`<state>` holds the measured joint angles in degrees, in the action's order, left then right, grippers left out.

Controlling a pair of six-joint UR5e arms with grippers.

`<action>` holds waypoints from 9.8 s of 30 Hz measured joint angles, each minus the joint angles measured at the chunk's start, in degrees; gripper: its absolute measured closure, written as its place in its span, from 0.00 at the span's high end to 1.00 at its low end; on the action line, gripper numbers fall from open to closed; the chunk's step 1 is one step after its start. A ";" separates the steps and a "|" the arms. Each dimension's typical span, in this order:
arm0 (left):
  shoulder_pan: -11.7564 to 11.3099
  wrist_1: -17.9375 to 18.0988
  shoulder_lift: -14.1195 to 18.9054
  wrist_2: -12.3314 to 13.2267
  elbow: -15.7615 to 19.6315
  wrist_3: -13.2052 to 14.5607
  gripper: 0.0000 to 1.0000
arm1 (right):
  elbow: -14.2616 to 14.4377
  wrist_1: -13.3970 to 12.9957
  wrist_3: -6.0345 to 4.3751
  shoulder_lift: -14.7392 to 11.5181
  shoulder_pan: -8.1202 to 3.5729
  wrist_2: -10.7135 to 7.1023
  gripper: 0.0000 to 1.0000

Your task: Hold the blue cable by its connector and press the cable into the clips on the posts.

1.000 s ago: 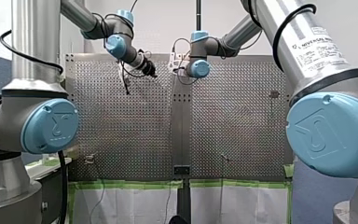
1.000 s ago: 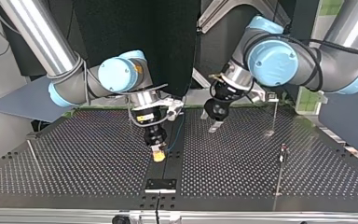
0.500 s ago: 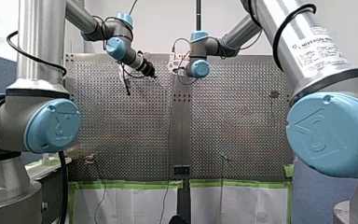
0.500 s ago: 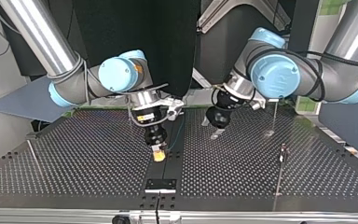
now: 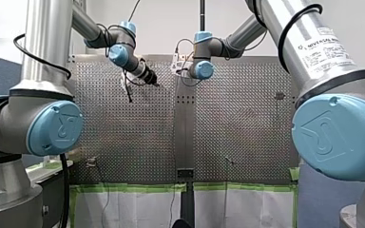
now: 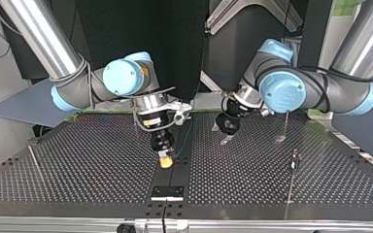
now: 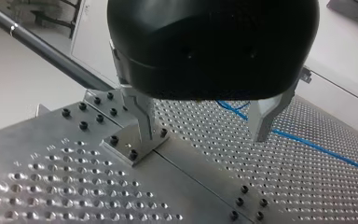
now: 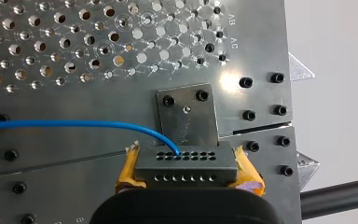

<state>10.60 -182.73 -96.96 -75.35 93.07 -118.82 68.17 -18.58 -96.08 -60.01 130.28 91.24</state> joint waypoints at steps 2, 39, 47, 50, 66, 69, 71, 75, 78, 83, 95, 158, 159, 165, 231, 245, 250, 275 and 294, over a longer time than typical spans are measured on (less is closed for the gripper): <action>-0.14 0.03 -0.35 0.56 -0.10 -0.06 1.00 | 0.00 0.00 0.00 -0.02 0.04 0.00 0.00; -1.59 5.04 -3.86 8.85 -1.24 -9.01 1.00 | 0.00 0.58 -0.55 -0.52 0.66 -1.46 0.00; -1.31 5.34 -3.88 9.56 -1.18 -9.88 1.00 | 0.00 0.81 -0.45 -0.75 0.98 -1.46 0.00; -1.15 5.28 -3.87 9.57 -1.17 -9.99 1.00 | 0.00 0.82 -0.44 -0.77 1.03 -1.48 0.00; -0.49 4.94 -3.88 7.93 -0.23 -13.32 1.00 | 0.00 0.77 -0.37 -0.78 1.10 -1.42 0.00; -0.15 4.87 -3.86 6.45 -0.15 -14.87 1.00 | 0.00 0.80 -0.35 -0.78 1.09 -1.41 0.00; 0.04 4.82 -3.84 5.44 -0.13 -15.90 1.00 | 0.00 0.78 -0.35 -0.78 1.10 -1.41 0.00; 0.40 4.84 -3.84 4.16 -0.14 -17.77 1.00 | 0.00 0.79 -0.35 -0.76 1.09 -1.41 0.00; 0.54 4.84 -3.83 4.58 -0.13 -18.72 1.00 | 0.00 0.77 -0.32 -0.76 1.09 -1.41 0.00; 0.82 4.82 -3.82 4.77 -0.13 -20.60 1.00 | 0.00 0.80 -0.28 -0.73 1.08 -1.41 0.00; 1.54 6.36 -3.82 6.95 -0.12 -23.77 1.00 | 0.00 0.57 -0.26 -0.70 1.06 -1.41 0.00; 4.77 22.94 -9.09 6.24 2.04 -36.26 1.00 | 0.00 0.21 -0.26 -0.69 2.13 -1.85 0.00; 4.72 22.61 -9.18 6.07 2.03 -35.69 1.00 | 0.00 0.24 -0.26 -0.69 2.16 -1.85 0.00; 4.56 21.98 -9.30 4.89 2.02 -32.73 0.89 | -0.01 0.25 -0.26 -0.69 2.21 -1.85 0.00; 2.99 7.36 2.94 -20.42 3.17 -5.49 0.00 | 0.00 0.47 -0.26 -0.51 2.04 -1.84 0.00; 2.87 4.76 8.29 -27.31 5.06 -1.29 0.00 | 1.05 0.62 -0.26 -0.43 2.70 -1.83 0.00; 2.63 4.44 9.88 -28.74 5.84 -0.23 0.00 | 1.13 0.64 -0.26 -0.43 3.07 -1.84 0.00; 0.72 0.93 14.65 -37.11 6.05 4.20 0.00 | 1.13 0.33 0.54 -2.01 5.60 -2.25 0.00; -3.51 1.44 14.88 -38.04 6.05 4.92 0.00 | 0.76 0.15 0.85 -3.73 7.69 -2.82 0.00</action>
<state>7.09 -181.29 -82.08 -113.39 99.12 -113.90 68.93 -18.44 -95.23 -63.74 137.96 88.42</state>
